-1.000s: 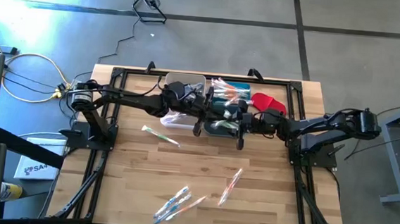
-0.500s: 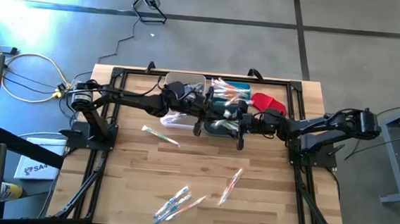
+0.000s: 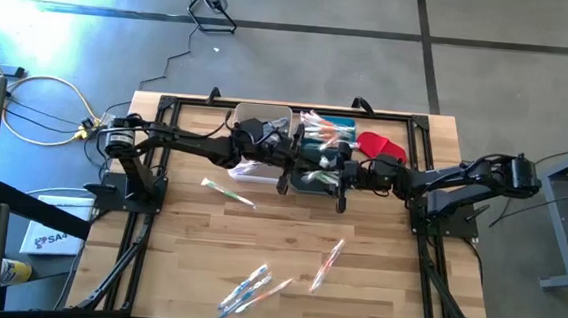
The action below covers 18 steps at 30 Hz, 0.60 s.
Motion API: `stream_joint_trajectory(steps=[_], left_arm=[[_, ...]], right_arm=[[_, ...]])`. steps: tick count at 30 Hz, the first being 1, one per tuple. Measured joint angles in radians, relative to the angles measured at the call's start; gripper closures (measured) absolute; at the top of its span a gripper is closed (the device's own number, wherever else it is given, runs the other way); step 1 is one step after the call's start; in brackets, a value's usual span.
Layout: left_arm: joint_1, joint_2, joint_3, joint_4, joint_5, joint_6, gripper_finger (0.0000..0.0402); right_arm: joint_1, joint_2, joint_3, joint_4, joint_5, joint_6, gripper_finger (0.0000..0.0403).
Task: Pick & Place Toothbrushes
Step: Put the green toothbrush into the green bin
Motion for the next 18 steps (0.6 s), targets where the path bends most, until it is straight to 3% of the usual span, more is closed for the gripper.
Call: stream_joint_trajectory(steps=[18], left_arm=[[0.002, 0.02, 0.0, 0.025, 0.002, -0.019, 0.0401]], right_arm=[[0.0, 0.0, 0.0, -0.001, 0.0, 0.0, 0.0227]])
